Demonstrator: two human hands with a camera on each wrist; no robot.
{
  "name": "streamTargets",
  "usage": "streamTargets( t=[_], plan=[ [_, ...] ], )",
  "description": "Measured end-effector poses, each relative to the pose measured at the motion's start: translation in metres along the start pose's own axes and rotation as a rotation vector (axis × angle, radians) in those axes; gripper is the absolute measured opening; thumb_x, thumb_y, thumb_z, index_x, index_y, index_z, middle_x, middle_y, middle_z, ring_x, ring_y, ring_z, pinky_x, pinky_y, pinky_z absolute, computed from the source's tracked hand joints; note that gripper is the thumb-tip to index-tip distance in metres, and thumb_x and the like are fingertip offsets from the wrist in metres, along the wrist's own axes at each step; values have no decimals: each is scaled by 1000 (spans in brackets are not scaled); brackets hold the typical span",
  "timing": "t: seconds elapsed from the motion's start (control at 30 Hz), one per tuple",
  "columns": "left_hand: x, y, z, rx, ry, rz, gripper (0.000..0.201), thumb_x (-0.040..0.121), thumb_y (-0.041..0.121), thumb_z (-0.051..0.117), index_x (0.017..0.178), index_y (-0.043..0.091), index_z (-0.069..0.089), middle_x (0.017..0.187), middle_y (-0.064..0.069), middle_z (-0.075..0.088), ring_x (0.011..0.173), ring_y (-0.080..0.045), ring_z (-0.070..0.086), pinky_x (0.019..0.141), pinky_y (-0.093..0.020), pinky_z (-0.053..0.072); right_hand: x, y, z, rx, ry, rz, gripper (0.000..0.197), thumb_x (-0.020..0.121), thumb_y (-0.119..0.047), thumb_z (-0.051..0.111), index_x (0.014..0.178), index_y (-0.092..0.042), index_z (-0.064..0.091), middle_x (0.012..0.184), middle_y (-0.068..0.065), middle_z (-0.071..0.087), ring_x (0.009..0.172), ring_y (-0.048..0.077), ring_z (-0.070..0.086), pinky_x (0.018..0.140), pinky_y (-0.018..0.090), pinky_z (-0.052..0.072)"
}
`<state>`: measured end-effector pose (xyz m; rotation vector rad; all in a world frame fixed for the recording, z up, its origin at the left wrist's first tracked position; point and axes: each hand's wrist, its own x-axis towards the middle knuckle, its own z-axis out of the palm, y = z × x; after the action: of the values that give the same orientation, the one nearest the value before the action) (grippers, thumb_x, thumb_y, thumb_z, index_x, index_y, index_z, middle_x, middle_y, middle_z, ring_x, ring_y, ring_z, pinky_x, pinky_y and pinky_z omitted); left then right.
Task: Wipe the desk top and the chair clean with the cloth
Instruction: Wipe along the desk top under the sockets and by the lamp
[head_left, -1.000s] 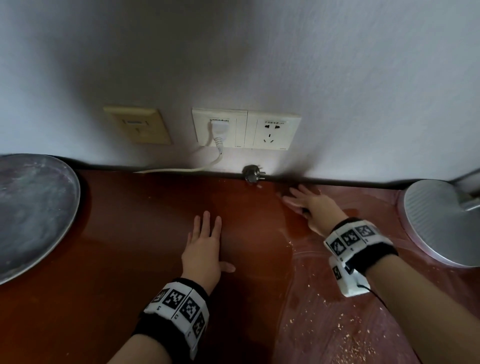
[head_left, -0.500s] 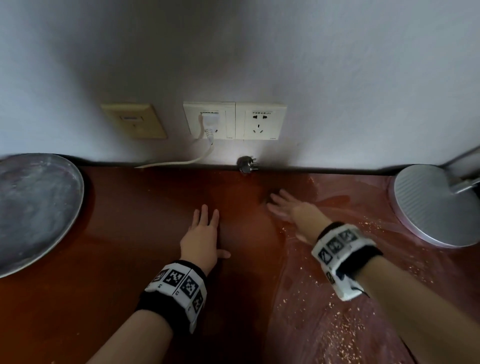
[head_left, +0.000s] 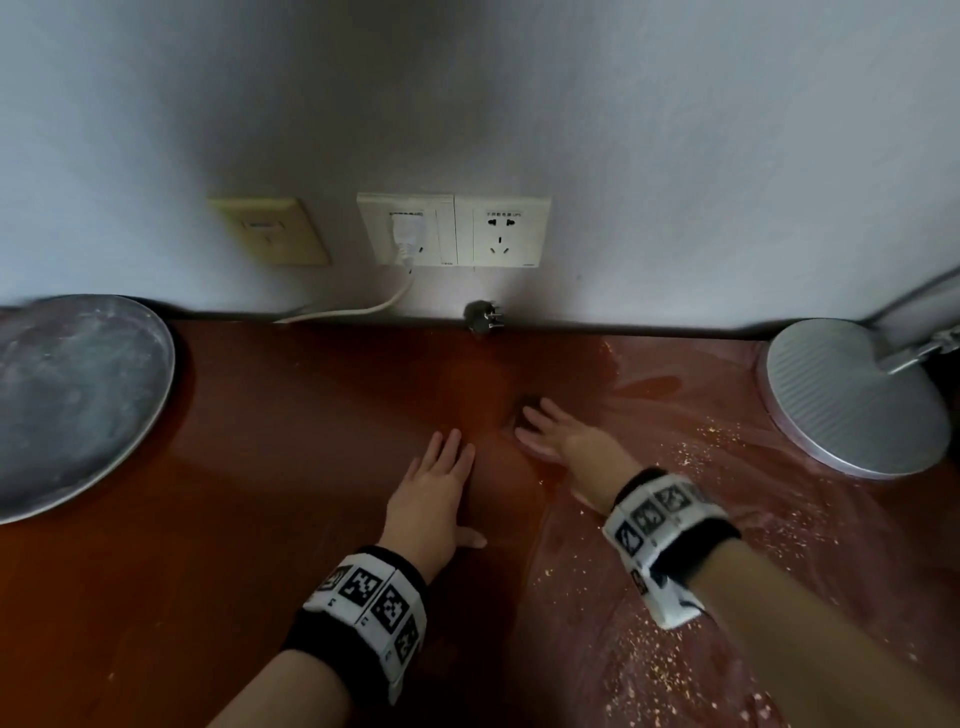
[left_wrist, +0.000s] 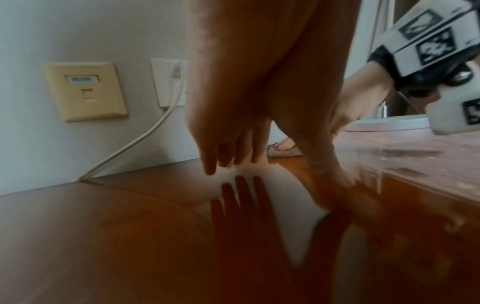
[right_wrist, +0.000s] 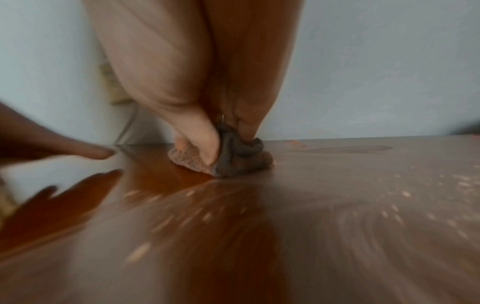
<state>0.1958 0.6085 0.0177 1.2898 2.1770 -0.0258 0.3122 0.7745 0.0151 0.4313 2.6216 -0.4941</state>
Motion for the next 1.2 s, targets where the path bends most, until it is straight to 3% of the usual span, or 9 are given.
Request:
streamTargets(
  t=[0.2, 0.3, 0.4, 0.57, 0.7, 0.77, 0.87, 0.97, 1.2],
  plan=[
    [-2, 5, 7, -38, -50, -33, 107, 77, 29, 76, 152, 20, 1, 158, 1, -17, 145, -16, -13, 118, -34, 12, -31, -17, 28, 154, 25, -170, 66, 91, 3, 46, 147, -13, 16, 154, -3, -5, 142, 13, -12, 118, 31, -4],
    [-2, 8, 6, -41, -47, -53, 108, 76, 27, 77, 152, 21, 2, 158, 2, -16, 146, -16, -12, 118, -35, 16, -11, 12, 17, 306, 180, -48, 53, 90, 9, 44, 141, -5, 33, 154, 9, 19, 145, 21, 8, 118, 29, 0],
    [-3, 9, 9, -48, -32, -70, 108, 75, 26, 77, 152, 22, 3, 158, 3, -15, 146, -15, -11, 117, -34, 18, 1, 37, 4, 260, 270, 89, 67, 86, 14, 42, 143, -19, 34, 156, -1, 16, 145, 13, 7, 115, 22, 9],
    [-2, 9, 11, -45, -15, -83, 106, 76, 25, 77, 153, 22, 3, 158, 4, -15, 146, -15, -11, 117, -34, 18, -16, 6, 23, -22, -35, -52, 82, 85, -1, 54, 150, -19, 6, 157, 1, -9, 144, 21, -12, 118, 35, 3],
    [-2, 10, 12, -46, -2, -97, 104, 77, 21, 76, 153, 23, 4, 158, 4, -15, 146, -15, -10, 117, -35, 19, -38, 6, 27, 321, 4, -171, 66, 90, 9, 44, 147, -10, 16, 157, 2, 3, 137, -3, -7, 114, 16, 3],
    [-1, 10, 12, -47, 0, -104, 105, 77, 21, 77, 153, 24, 5, 158, 5, -14, 146, -15, -10, 116, -35, 18, -28, 22, 19, 349, 108, -96, 57, 93, 10, 37, 145, -8, 24, 156, 5, 11, 142, 1, 6, 111, 10, 4],
    [-3, 12, 12, -50, -6, -118, 105, 76, 22, 77, 152, 25, 4, 158, 6, -14, 146, -15, -9, 115, -35, 21, -10, 39, 17, 230, 229, 37, 64, 90, 8, 43, 145, -20, 29, 157, 0, 11, 145, 12, 2, 116, 21, 9],
    [-5, 14, 11, -54, -19, -125, 105, 77, 22, 77, 152, 25, 4, 158, 5, -14, 146, -15, -9, 115, -36, 22, -15, 16, 27, 63, 12, 40, 79, 85, 4, 51, 149, -24, 13, 158, 0, -5, 144, 20, -10, 118, 34, 8],
    [-11, 22, 9, 42, -59, -100, 95, 83, 25, 71, 152, 23, 6, 159, 3, -8, 147, -18, -5, 114, -36, 24, -48, -3, 44, 194, 59, -175, 68, 88, 9, 46, 147, -17, 24, 157, 1, 5, 145, 16, -4, 118, 31, 2]
  ],
)
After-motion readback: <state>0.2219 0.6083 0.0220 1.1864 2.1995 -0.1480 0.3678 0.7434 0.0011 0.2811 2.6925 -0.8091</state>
